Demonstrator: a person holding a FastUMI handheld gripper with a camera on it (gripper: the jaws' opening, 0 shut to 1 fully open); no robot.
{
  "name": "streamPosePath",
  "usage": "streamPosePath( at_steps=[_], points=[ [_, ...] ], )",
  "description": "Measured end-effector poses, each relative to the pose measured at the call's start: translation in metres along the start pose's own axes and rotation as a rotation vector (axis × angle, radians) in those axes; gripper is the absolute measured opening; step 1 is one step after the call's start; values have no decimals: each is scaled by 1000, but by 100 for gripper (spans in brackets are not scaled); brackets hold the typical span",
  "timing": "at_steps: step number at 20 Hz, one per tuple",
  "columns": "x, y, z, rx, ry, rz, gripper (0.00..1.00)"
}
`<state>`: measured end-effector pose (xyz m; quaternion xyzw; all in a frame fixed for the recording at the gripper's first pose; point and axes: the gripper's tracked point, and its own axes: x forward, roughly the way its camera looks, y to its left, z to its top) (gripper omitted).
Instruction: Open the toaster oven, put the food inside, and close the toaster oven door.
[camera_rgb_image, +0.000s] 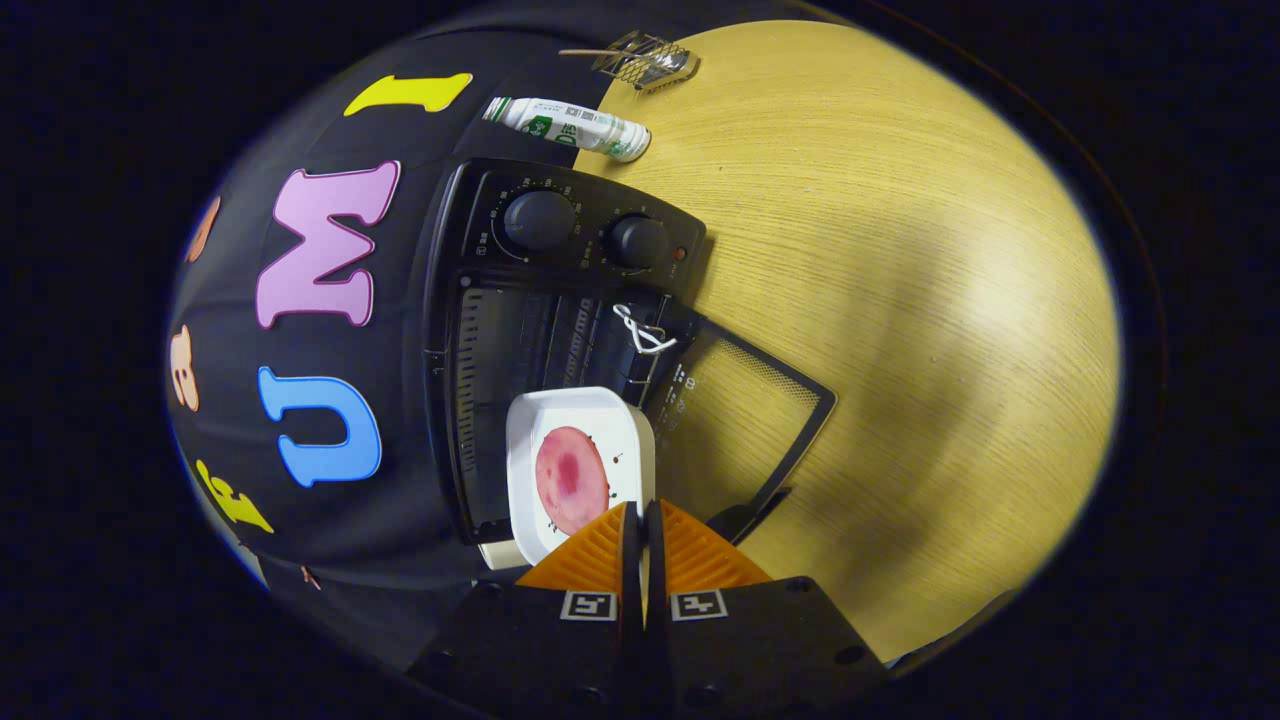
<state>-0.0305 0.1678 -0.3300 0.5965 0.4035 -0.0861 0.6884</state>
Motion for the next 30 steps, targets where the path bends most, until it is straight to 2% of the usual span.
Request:
streamPosePath(
  at_steps=[4, 12, 23, 27, 30],
  points=[
    [25, 13, 0, 70, -63, -23, 5],
    [57, 17, 7, 97, -126, -76, 5],
    [82, 35, 10, 219, -178, -42, 6],
    [90, 45, 6, 287, -127, -5, 13],
    [83, 45, 5, 254, -113, -3, 23]
  ],
)
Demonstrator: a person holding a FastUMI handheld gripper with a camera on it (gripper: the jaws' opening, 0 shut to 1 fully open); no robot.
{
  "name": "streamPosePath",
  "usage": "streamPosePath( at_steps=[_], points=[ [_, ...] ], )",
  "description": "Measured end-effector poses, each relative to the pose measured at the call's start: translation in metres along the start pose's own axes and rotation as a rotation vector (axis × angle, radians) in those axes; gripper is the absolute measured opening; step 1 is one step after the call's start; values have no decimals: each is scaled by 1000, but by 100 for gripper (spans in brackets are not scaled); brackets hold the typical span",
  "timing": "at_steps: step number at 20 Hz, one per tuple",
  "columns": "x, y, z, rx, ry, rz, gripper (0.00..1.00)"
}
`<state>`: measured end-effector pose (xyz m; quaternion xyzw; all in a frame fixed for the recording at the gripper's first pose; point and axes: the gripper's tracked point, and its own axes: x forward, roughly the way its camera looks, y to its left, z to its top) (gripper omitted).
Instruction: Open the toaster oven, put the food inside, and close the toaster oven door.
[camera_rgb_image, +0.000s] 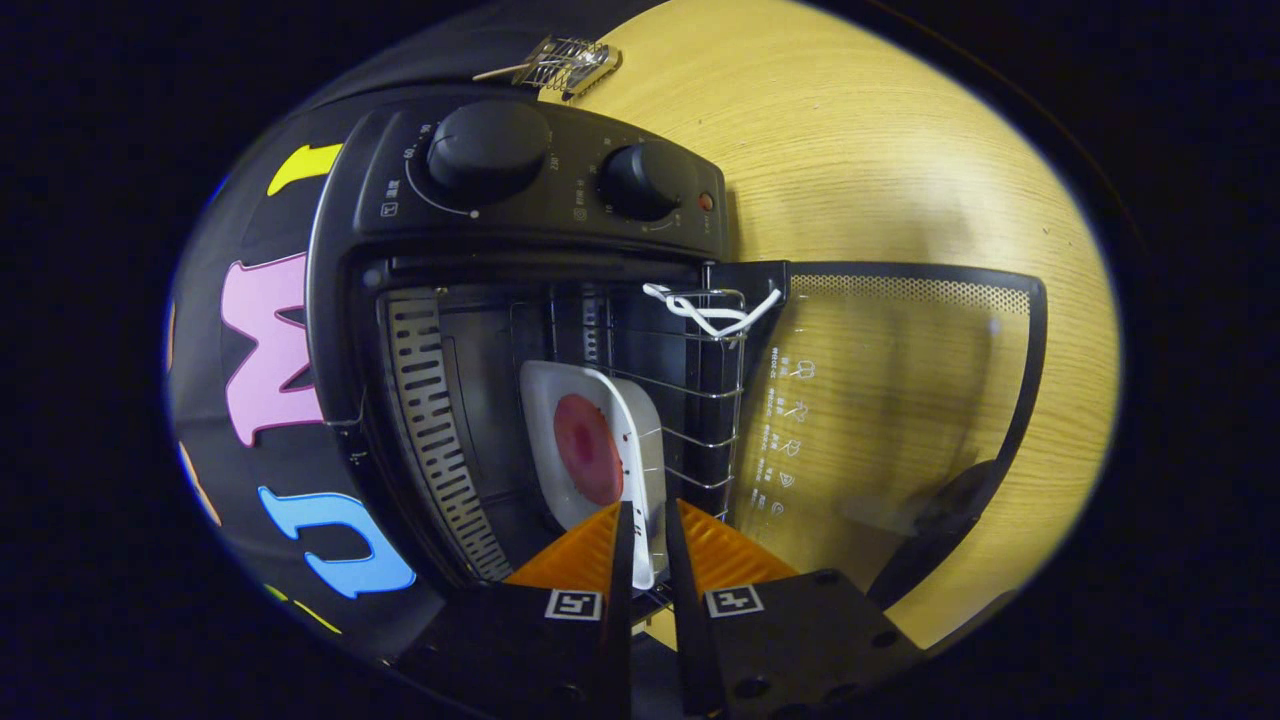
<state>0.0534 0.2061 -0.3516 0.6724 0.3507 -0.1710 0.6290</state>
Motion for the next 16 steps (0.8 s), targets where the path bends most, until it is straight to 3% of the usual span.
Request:
streamPosePath(
  at_steps=[2, 4, 5, 7, 10, 13, 16],
  points=[
    [-7, 0, -1, -15, 10, -5, 31],
    [-15, -2, 3, -39, 10, -11, 52],
    [-19, -3, 6, -63, 5, -14, 74],
    [-30, -5, 4, -104, 24, -24, 95],
    [-49, 5, 2, -158, 59, 3, 99],
    [-73, 25, -2, -224, 107, 96, 98],
    [-97, 29, 1, -375, 119, 143, 98]
  ],
)
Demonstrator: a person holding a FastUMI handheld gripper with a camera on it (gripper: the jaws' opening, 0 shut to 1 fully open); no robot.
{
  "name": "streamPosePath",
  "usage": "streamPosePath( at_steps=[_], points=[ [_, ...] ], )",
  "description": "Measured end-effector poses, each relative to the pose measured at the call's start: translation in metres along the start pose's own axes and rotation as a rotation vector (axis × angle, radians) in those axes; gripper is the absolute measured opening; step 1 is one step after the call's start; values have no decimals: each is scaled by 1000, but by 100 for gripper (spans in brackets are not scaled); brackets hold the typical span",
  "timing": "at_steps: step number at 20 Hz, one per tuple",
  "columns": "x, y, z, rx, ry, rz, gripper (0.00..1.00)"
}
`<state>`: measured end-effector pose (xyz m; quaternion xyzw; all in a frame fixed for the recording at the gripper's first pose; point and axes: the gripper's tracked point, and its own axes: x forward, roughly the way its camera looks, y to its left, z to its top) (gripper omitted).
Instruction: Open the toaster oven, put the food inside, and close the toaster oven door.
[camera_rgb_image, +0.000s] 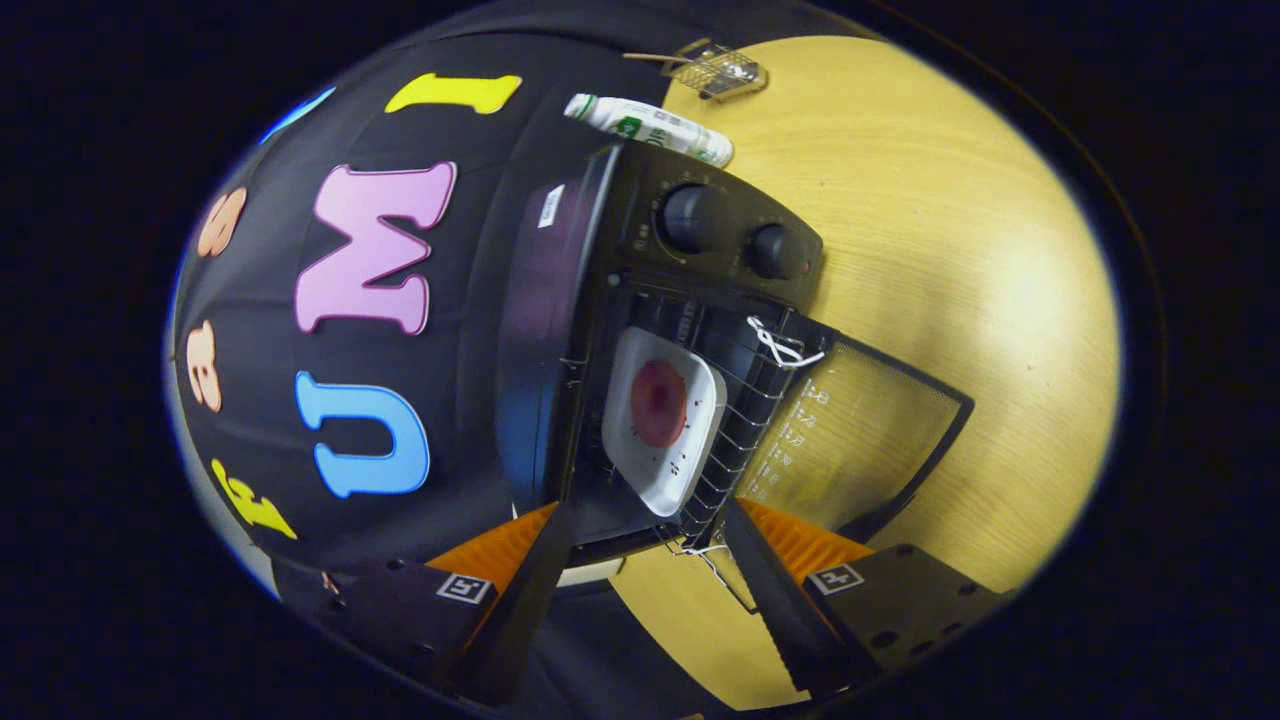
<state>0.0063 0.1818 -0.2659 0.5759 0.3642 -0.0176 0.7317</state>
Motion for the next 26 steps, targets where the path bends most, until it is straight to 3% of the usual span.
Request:
streamPosePath(
  at_steps=[4, 7, 14, 20, 26],
  points=[
    [-28, -6, -3, -325, 0, 2, 98],
    [-44, -10, 1, -559, -16, -61, 98],
    [-67, 6, -20, -897, 10, -53, 98],
    [-63, -38, -56, -1089, 103, -94, 99],
    [-41, -117, -80, -1150, 265, -289, 99]
  ],
)
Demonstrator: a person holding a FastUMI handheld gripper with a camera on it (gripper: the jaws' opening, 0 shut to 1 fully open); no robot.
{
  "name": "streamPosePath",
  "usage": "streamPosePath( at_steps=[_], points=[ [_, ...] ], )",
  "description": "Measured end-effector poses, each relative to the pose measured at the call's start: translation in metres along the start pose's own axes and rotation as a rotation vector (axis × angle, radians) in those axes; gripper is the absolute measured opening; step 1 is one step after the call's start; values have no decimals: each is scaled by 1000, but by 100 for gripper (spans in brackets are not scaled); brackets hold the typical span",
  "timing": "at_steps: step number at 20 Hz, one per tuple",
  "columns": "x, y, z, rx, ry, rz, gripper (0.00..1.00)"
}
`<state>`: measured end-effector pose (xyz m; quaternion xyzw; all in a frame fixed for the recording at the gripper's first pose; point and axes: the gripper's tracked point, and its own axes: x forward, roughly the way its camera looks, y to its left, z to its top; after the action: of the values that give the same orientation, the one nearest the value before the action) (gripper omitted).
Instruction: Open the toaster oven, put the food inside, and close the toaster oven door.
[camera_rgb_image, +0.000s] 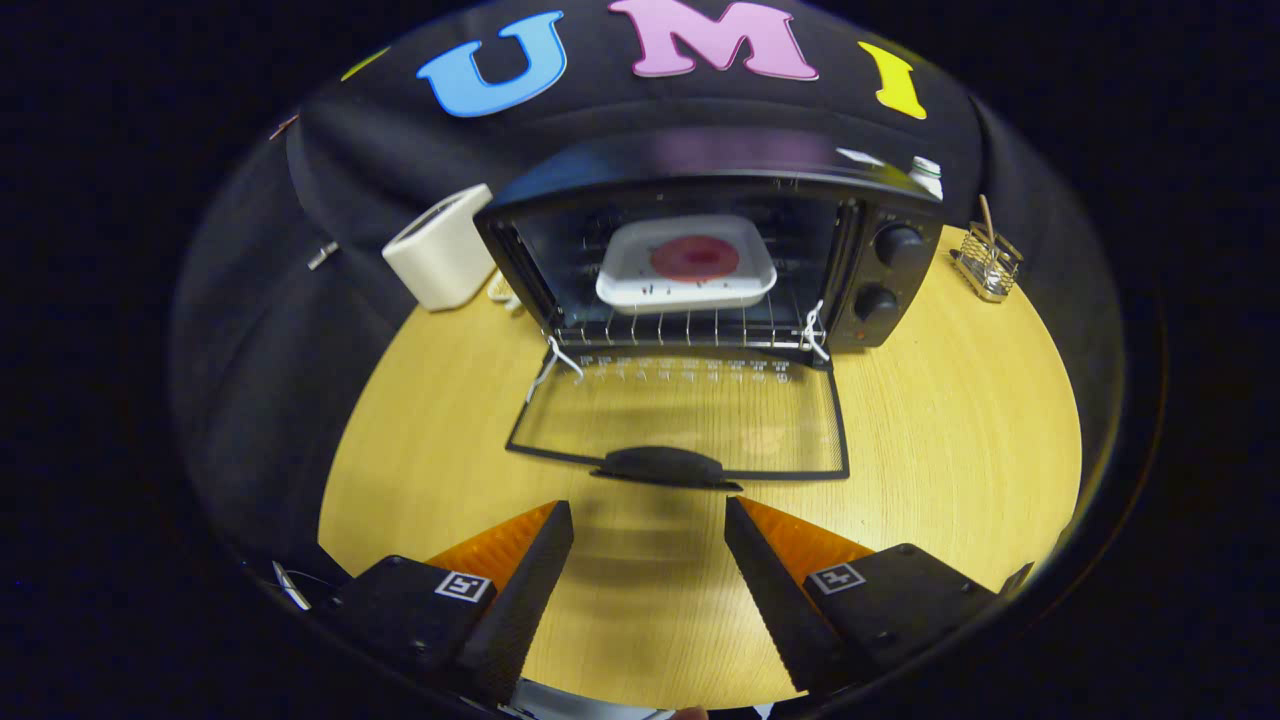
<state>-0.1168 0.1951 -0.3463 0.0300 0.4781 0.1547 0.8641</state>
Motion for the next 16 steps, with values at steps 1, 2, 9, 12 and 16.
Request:
streamPosePath(
  at_steps=[1, 2, 9, 12, 16],
  points=[
    [7, 1, -4, -14, 15, -11, 99],
    [15, 2, -9, -22, 31, -22, 99],
    [58, -4, -30, -23, 111, -176, 100],
    [72, -5, -25, 0, 84, -209, 99],
    [77, -6, -17, 79, 75, -235, 98]
  ],
)
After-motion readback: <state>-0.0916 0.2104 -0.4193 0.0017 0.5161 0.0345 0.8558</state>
